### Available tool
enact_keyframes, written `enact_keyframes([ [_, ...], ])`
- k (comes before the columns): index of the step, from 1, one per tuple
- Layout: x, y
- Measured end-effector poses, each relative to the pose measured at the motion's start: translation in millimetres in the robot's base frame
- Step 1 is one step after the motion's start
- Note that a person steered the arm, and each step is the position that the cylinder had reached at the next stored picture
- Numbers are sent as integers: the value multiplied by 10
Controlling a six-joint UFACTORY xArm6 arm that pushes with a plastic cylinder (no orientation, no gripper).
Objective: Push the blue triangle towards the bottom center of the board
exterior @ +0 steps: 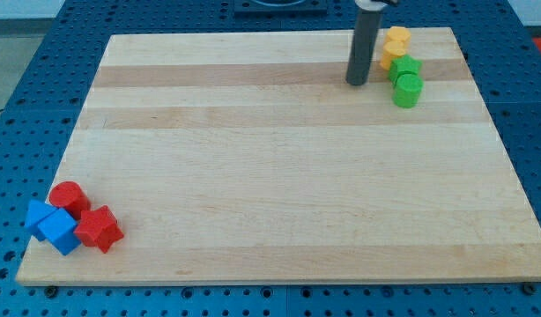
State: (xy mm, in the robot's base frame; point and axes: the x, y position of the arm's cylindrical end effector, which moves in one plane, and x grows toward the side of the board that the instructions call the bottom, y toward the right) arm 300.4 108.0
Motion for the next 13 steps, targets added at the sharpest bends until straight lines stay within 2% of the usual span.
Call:
enact_keyframes([
  [1,-322,70],
  [2,-365,377],
  [3,-306,426],
  [6,126,382],
  [7,138,-37],
  [8,491,-375],
  [10,1107,-388],
  [12,1108,-474],
  [13,1108,-764],
])
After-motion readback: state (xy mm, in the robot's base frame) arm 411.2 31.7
